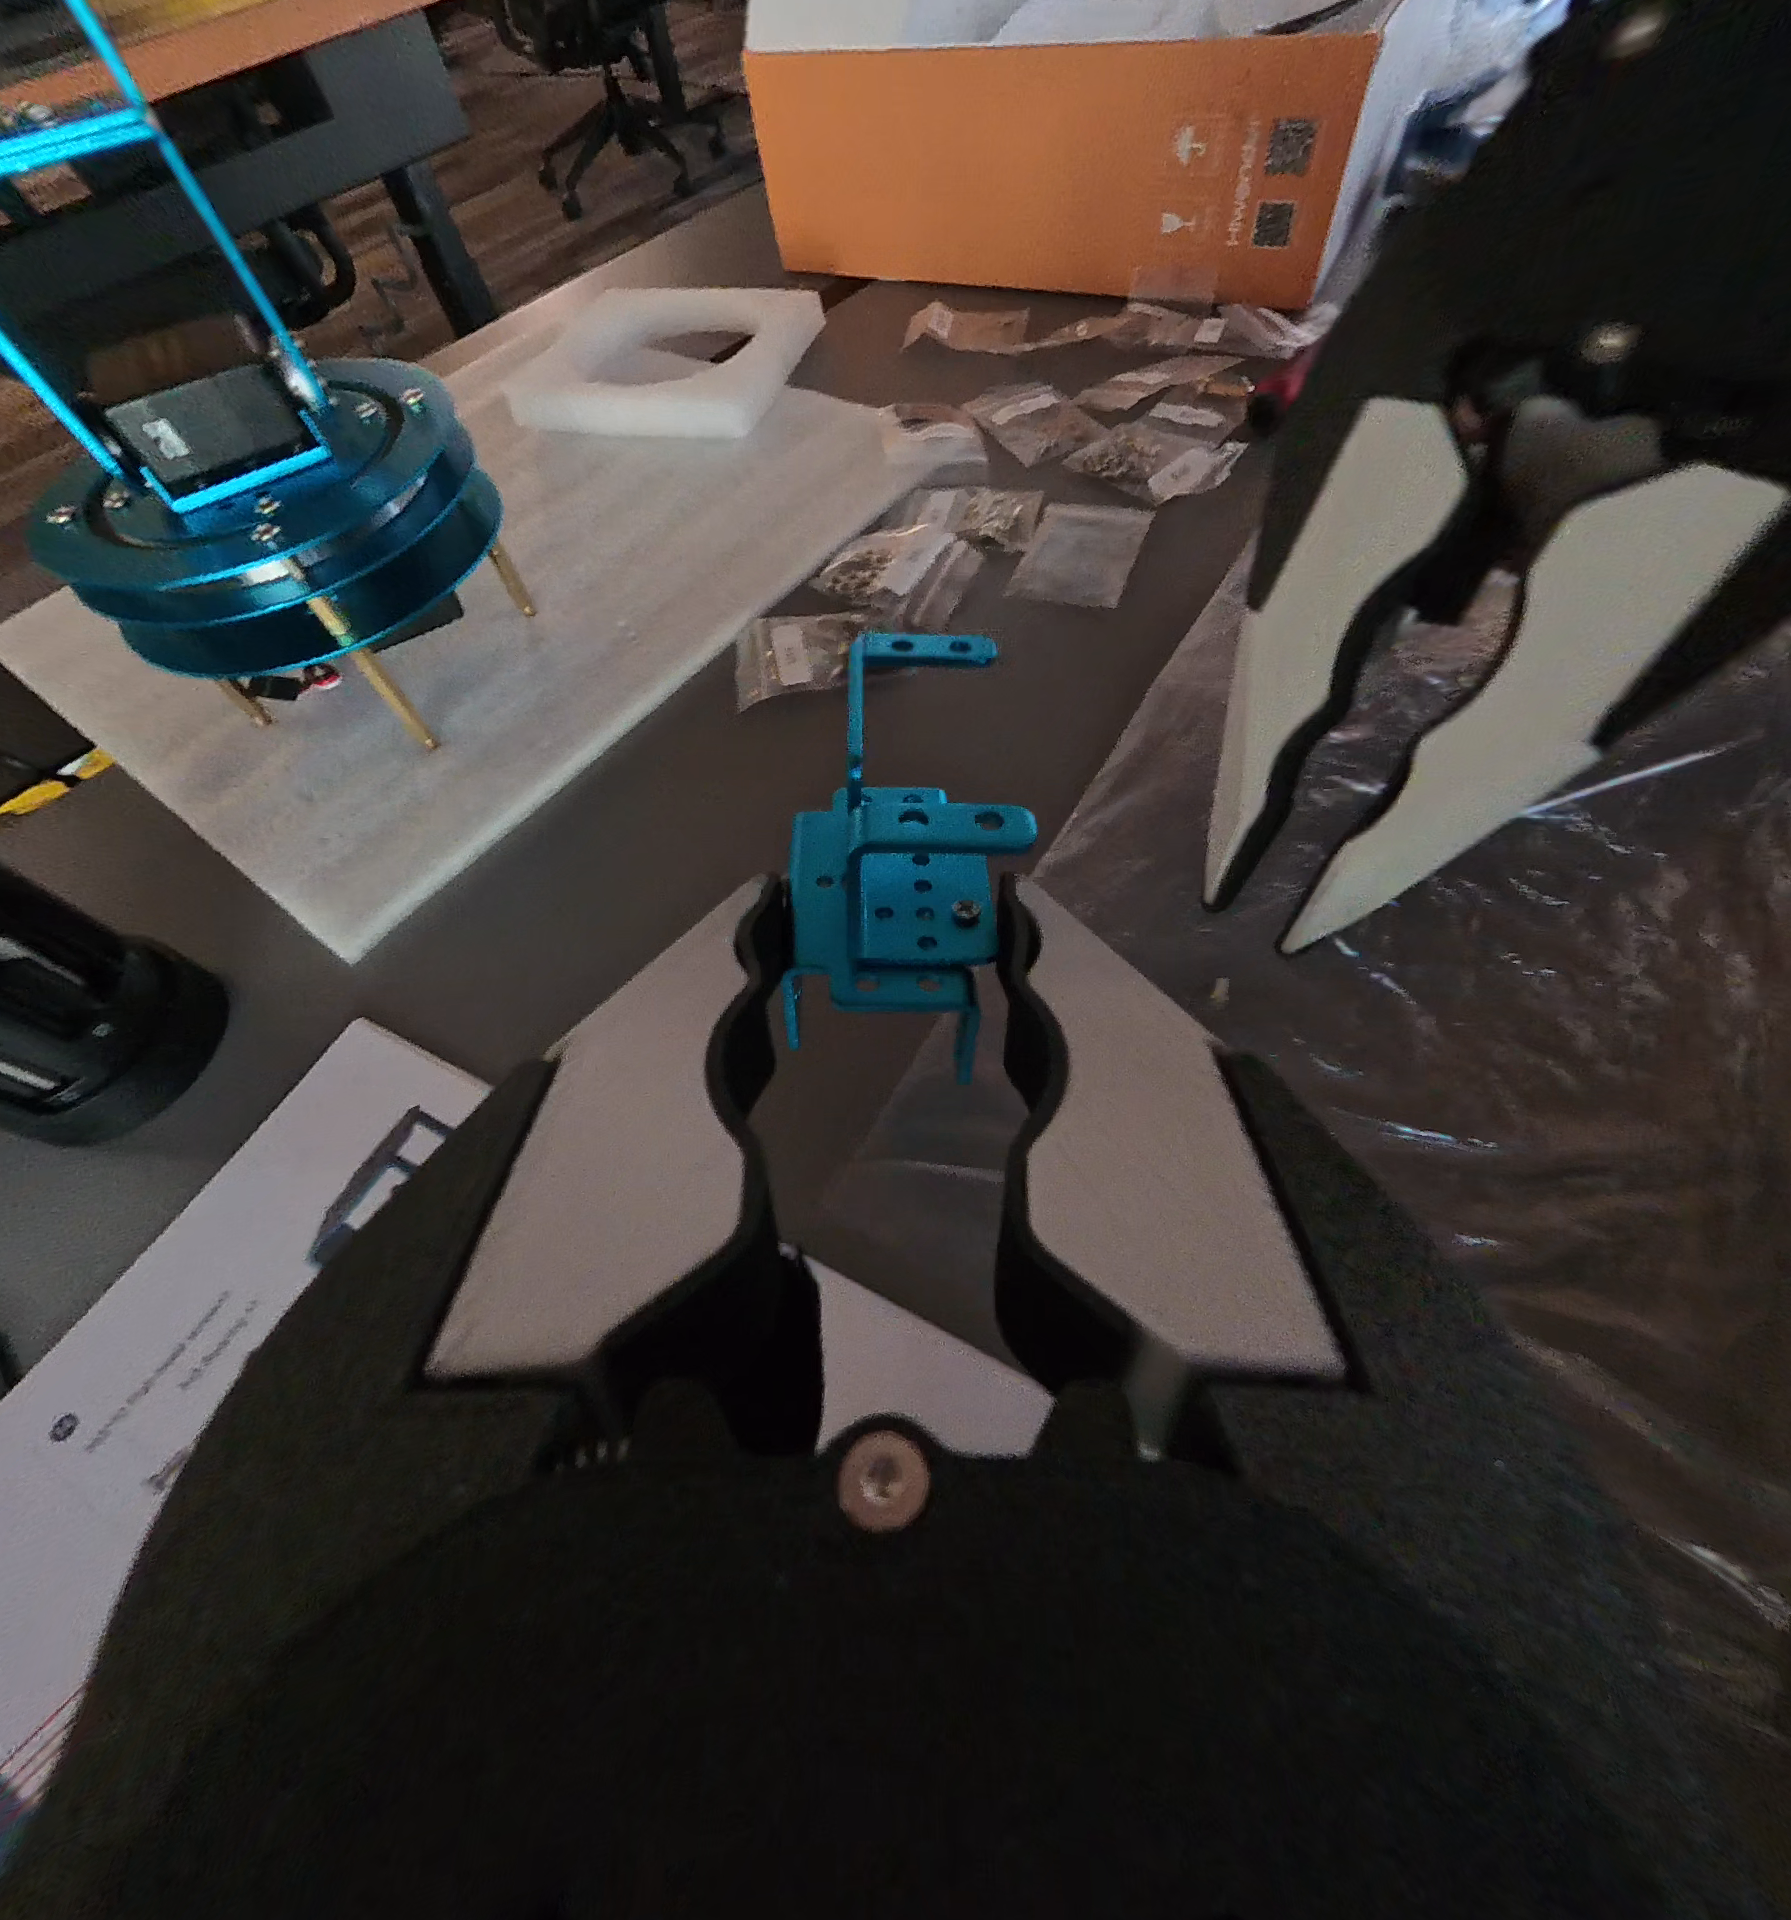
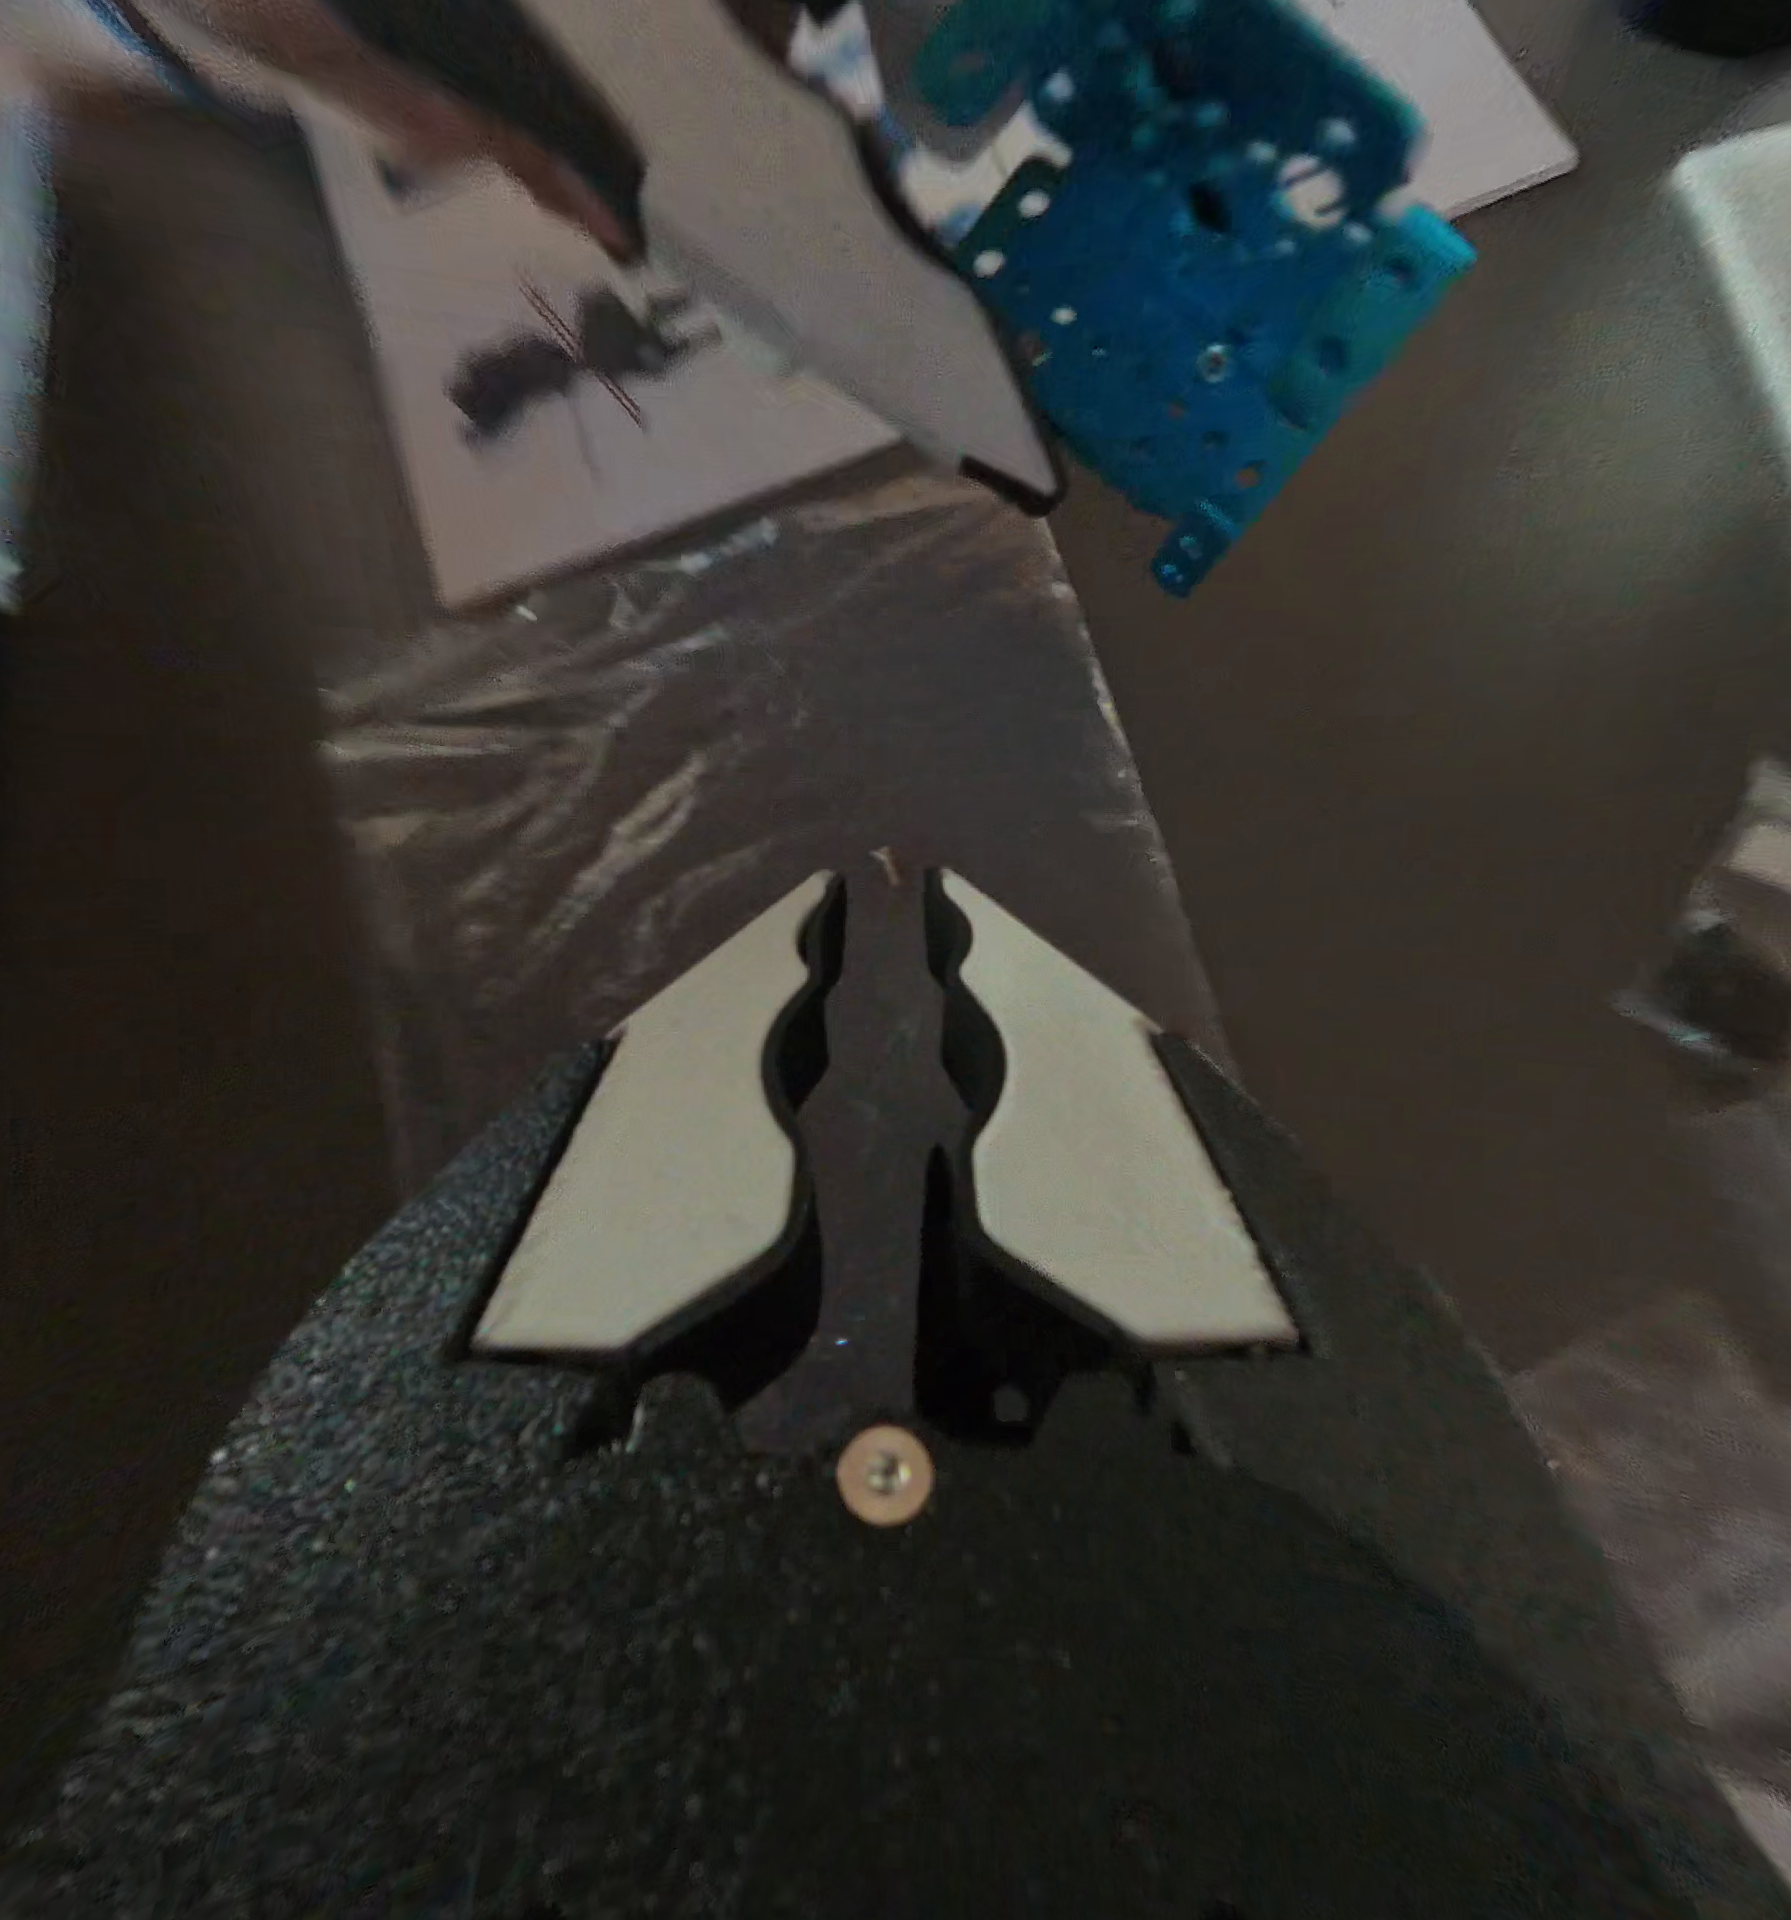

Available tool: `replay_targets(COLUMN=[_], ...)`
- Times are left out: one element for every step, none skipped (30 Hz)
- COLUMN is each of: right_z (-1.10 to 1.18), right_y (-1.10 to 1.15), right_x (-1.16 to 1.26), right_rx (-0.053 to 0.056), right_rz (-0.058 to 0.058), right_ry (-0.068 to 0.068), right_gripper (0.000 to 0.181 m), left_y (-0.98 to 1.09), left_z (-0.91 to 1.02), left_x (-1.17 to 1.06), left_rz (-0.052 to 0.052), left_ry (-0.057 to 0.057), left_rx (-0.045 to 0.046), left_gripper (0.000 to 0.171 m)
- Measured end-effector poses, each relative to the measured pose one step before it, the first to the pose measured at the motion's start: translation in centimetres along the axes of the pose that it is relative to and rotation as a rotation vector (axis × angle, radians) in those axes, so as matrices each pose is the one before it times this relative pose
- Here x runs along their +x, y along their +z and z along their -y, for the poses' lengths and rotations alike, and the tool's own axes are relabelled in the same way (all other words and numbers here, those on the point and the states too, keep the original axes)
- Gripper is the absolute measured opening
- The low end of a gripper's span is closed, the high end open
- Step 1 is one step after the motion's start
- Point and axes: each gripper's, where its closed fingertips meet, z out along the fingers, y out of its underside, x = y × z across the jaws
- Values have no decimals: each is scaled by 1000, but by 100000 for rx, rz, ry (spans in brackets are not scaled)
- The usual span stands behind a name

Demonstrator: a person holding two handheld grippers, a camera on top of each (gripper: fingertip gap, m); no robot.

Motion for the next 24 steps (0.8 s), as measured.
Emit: replay_targets(right_z=[80,172,76,-32,-13,-208,-443,-325,-139,23,137,67,-11,-27,30,43,21,23,43,74,50,32,3,42], right_y=[382,353,326,264,165,104,100,24,-29,-49,-4,75,89,113,78,48,15,1,18,34,20,2,-6,-29], right_x=[115,-166,-357,-501,-415,-63,138,296,281,159,-127,-64,81,31,-1,-22,-84,-18,11,12,5,-14,23,57], right_rx=[-5128,-3898,-3515,-3638,-3097,-3374,-4379,-3006,-1373,-330,-15,-848,-1579,-1675,-1155,-1015,-990,-699,-421,-255,-370,-620,-848,-598], right_rz=[-5363,-1779,803,2498,1707,-1069,-2589,-3626,-3048,-1474,839,651,-504,-687,-641,-220,480,163,114,185,195,186,-145,-358], right_ry=[-4357,-1342,240,291,-912,-2300,-3339,-3165,-2085,-611,290,466,-229,-1191,-1351,-854,-416,-487,-360,-259,-429,-690,-752,-668], right_gripper=[11,7,7,9,11,11,11,10,10,9,8,9,9,8,8,8,6,6,6,6,6,6,6,6], left_y=[51,41,27,-48,-89,-87,-114,-105,-95,-43,-37,-19,-9,-16,-2,10,0,-2,3,2,17,6,20,11], left_z=[-165,-210,-197,-83,19,33,102,161,124,77,77,76,49,45,3,-39,-28,-19,-21,-28,-26,-29,-10,-29], left_x=[-408,-406,-389,-383,-245,-82,-41,24,122,197,210,259,239,104,31,-38,-104,-118,-90,-47,17,36,22,39], left_rz=[1296,1420,1533,1634,918,129,205,319,168,105,123,-463,-701,-192,-93,65,271,245,118,-129,-414,-390,-228,-183], left_ry=[148,957,1380,1119,745,532,451,690,1118,1452,1360,842,203,-192,-124,-49,-72,-154,-261,-394,-485,-414,-195,75], left_rx=[-524,-774,-864,-154,51,-203,75,512,208,-59,67,97,-86,125,15,-228,-97,-54,-100,-57,-151,-96,-33,-152], left_gripper=[41,41,41,41,41,41,41,40,40,40,40,40,40,40,40,41,41,41,41,41,40,40,40,40])
